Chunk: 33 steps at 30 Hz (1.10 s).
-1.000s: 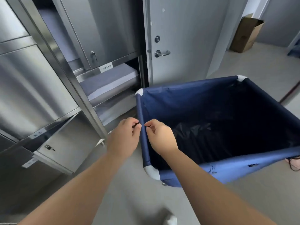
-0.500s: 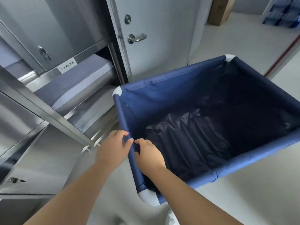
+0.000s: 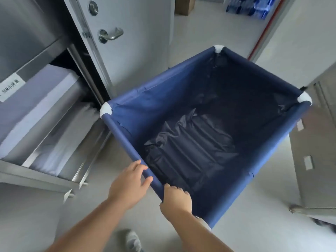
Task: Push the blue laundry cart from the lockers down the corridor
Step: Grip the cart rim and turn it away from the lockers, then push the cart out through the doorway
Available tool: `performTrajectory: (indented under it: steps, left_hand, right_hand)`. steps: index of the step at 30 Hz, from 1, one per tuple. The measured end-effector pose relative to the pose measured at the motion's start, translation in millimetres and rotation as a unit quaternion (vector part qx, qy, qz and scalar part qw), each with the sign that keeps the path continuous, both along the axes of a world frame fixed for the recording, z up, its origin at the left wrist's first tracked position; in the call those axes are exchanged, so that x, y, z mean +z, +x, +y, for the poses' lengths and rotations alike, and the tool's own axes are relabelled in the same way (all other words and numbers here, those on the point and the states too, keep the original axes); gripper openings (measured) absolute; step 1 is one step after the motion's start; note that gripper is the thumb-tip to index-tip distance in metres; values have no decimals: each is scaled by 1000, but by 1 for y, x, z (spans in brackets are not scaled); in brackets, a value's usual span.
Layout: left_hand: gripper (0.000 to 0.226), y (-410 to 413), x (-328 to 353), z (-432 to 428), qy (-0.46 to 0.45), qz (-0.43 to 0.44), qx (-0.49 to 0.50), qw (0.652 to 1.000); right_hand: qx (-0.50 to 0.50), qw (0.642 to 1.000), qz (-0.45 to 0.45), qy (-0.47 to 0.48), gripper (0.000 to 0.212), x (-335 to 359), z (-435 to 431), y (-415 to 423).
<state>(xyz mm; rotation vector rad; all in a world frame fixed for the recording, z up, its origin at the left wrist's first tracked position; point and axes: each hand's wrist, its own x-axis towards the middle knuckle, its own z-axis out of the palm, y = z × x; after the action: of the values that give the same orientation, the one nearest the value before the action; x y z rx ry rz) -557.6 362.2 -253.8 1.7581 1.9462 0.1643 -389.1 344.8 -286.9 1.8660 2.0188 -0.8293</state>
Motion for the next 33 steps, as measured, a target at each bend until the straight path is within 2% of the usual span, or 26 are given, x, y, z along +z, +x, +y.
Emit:
performTrajectory:
  steps: [5,11,20,33]
  left_hand:
    - [51,9,0,13,-7,-28,-46,999]
    - [50,32,-2,25,2,-19,-65,998]
    - [50,59,-3,61,29,39,-86,995]
    - [55,55,-18,95,36,106,-138,984]
  right_hand:
    - [-60,998,-3,9,28,-1,15,20]
    - [-105,994,16,7,32,0,42,57]
    - [-91,995,9,30,20,-2,68,96]
    - [-48,998,-23,28,23,-2,67,143]
